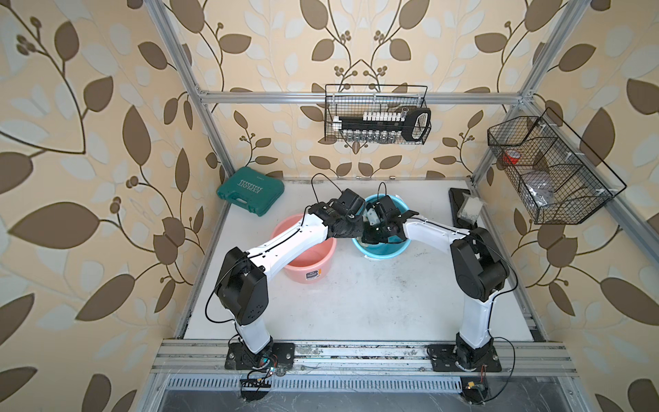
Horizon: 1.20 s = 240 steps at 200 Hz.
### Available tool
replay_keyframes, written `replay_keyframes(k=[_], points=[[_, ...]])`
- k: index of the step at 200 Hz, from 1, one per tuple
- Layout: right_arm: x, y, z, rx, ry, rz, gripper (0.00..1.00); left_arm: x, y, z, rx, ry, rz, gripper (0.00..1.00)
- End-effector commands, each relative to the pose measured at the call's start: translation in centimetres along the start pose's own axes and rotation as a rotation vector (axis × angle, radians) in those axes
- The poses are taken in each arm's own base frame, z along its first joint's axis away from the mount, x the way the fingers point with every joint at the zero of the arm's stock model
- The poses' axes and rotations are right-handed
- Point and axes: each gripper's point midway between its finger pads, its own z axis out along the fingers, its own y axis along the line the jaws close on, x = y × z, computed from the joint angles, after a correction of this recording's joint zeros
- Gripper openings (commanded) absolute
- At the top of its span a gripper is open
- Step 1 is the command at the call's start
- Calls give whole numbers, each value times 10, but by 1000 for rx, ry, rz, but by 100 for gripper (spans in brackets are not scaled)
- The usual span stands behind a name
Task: Wipe the inside of the bucket with a cloth
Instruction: Wipe the dirt from the inside of the bucket.
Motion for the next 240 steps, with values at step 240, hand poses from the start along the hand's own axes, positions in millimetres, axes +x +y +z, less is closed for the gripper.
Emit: replay_keyframes(k=[240], points=[[80, -73, -171, 672, 125, -207, 0, -26, 14, 24, -89, 81, 61, 0]])
